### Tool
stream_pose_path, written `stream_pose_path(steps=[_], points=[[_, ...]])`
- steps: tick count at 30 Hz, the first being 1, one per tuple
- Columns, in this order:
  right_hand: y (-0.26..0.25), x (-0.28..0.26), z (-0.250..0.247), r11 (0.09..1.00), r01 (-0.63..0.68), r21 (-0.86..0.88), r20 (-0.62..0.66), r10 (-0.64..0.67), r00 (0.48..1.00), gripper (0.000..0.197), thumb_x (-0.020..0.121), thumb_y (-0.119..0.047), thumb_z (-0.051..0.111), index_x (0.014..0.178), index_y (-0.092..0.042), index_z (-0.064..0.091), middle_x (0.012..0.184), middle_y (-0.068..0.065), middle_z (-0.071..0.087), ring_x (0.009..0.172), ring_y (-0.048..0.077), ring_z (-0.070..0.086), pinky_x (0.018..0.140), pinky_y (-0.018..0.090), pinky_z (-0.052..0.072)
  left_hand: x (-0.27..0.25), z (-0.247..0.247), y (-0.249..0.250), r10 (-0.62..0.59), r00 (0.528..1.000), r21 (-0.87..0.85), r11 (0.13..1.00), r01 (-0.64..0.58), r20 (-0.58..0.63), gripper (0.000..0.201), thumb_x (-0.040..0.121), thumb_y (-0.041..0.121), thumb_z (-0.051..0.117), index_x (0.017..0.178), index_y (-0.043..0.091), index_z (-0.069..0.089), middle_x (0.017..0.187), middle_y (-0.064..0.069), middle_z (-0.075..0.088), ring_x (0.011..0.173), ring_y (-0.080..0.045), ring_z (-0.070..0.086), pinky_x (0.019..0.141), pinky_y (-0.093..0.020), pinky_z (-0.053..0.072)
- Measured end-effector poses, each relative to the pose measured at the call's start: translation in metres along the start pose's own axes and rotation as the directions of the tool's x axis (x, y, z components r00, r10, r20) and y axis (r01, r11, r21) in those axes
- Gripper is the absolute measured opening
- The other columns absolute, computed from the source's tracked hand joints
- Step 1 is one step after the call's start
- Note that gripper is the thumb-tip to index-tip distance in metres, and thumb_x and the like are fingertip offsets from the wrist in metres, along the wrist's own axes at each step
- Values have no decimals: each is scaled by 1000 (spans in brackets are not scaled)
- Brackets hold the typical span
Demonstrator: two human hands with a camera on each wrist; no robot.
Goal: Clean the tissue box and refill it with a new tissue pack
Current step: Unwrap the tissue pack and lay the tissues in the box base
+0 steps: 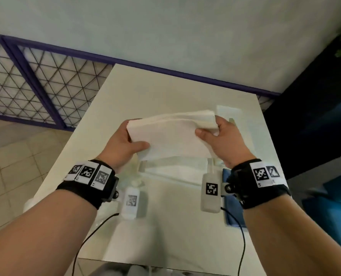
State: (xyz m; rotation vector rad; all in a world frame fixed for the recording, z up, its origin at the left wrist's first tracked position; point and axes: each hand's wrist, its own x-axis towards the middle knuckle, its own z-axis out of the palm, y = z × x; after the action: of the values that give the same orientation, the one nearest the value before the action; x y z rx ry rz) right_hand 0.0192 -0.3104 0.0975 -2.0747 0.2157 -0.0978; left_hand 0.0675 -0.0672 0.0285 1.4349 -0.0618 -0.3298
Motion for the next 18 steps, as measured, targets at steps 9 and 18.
stream_pose_path(steps=[9, 18], points=[[94, -13, 30, 940, -219, 262, -122, 257, 959, 29, 80, -8, 72, 92, -32, 60, 92, -3, 68, 92, 24, 67, 81, 36, 56, 21, 40, -39, -38, 985, 200, 977, 71, -166, 34, 68, 5, 60, 88, 32, 57, 84, -2, 60, 75, -21, 56, 63, -32, 49], [115, 0, 45, 898, -280, 340, -166, 350, 922, 66, 61, 16, 56, 102, -35, 56, 98, -4, 58, 86, 16, 59, 73, 35, 57, 25, 55, -64, -71, 966, 98, 990, 98, -247, 49, 69, -16, 48, 93, 27, 54, 87, 2, 56, 78, -15, 53, 65, -29, 44]])
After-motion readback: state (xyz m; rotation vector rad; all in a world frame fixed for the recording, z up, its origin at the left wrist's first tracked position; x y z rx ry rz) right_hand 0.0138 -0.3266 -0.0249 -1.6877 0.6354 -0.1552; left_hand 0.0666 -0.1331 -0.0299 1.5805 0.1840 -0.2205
